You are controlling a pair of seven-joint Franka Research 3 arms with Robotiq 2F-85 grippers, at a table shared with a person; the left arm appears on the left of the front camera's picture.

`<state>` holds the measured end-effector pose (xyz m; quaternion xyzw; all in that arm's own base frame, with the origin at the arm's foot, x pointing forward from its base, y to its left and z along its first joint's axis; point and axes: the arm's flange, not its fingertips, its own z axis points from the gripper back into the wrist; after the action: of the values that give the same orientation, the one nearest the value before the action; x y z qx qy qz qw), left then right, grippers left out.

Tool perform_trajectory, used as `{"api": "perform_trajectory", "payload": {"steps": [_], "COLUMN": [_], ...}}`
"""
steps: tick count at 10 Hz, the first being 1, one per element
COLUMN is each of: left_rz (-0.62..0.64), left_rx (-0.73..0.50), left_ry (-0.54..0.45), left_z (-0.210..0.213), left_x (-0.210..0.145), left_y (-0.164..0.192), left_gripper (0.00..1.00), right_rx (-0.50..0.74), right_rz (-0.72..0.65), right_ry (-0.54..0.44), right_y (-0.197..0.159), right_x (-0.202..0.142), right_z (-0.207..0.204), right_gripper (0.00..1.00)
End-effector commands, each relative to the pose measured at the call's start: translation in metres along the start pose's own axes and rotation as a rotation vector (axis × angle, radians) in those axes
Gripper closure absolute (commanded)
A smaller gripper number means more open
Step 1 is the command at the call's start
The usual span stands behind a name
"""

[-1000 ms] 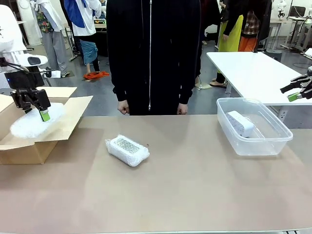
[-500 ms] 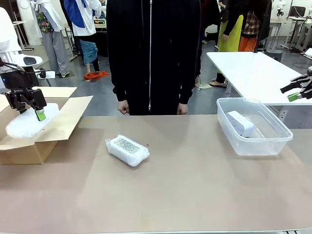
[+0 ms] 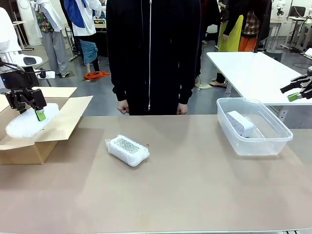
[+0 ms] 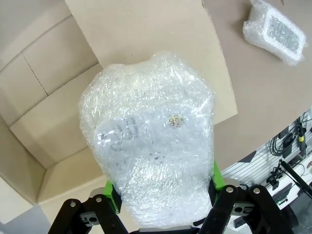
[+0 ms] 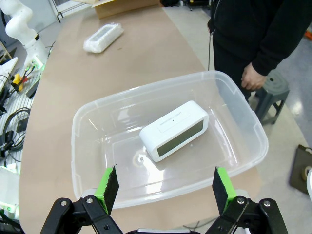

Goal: Separate and place wrapped and unwrapped clocks.
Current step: If the picked Digital clock is wrapped, place it in the Package Box ; if not, place it in the Organizing box.

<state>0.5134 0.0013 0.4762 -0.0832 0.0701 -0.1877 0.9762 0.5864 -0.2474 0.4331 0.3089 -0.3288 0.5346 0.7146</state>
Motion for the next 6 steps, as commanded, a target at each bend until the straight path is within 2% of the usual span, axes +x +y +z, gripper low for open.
{"api": "perform_trajectory", "payload": {"steps": [1,6], "left_rz": [0.002,0.0], "left_rx": [0.0,0.0], "left_ry": [-0.002,0.001], "left_z": [0.001,-0.0003], "left_x": [-0.0002,0.0001], "left_y": [0.0004,-0.0001], "left_gripper": [0.19,0.19], "right_rx": [-0.003,-0.003], "right_rz": [0.0,0.0], "right_ry": [-0.001,-0.001], "right_y": [0.0002,0.0002], "right_x": [0.0008,0.0008], "right_z": [-0.001,-0.001], "right_gripper": [0.0,0.0]}}
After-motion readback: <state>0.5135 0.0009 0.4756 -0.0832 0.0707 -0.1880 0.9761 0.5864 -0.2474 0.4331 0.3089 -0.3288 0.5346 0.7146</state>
